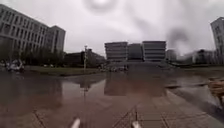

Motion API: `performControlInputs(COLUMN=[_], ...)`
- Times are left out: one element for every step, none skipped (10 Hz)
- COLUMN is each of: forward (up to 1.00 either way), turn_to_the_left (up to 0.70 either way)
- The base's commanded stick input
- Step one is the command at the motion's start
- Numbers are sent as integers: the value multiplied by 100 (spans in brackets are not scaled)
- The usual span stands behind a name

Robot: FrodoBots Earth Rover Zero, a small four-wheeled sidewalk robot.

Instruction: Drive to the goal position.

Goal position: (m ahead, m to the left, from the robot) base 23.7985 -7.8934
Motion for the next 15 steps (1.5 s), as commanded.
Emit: performControlInputs(forward=[5, 5, 5, 5, 5, 5, 5, 5, 5, 5, 5, 5, 5, 5, 5], turn_to_the_left=[0, 0, 0, 0, 0, 0, 0, 0, 0, 0, 0, 0, 0, 0, 0])
